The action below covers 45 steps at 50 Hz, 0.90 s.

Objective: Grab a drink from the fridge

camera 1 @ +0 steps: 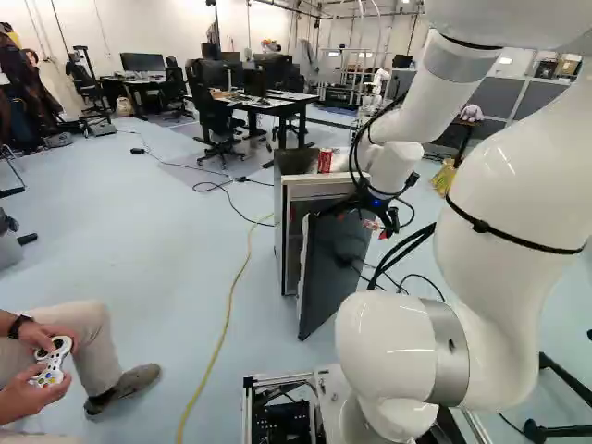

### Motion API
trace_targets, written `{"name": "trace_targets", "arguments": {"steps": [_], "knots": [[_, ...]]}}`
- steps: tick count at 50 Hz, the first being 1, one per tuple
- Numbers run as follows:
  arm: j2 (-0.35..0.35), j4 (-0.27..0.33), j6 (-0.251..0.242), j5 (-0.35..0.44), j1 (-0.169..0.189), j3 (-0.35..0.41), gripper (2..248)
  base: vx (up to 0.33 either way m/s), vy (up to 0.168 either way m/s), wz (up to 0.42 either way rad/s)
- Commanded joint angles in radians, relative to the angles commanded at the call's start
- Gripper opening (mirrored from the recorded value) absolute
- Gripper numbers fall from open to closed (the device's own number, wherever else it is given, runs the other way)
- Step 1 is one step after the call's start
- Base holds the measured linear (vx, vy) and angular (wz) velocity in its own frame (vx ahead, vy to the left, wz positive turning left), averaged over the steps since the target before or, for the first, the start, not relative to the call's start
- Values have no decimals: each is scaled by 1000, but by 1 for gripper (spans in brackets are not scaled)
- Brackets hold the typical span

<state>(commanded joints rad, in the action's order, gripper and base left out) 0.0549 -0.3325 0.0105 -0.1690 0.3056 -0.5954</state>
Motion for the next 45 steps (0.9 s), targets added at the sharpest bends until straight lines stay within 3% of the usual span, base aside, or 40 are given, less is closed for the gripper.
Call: {"name": "trace_targets", "arguments": {"steps": [45], "knots": [[50, 0, 0, 0, -134, -56, 247, 0, 0, 0]]}}
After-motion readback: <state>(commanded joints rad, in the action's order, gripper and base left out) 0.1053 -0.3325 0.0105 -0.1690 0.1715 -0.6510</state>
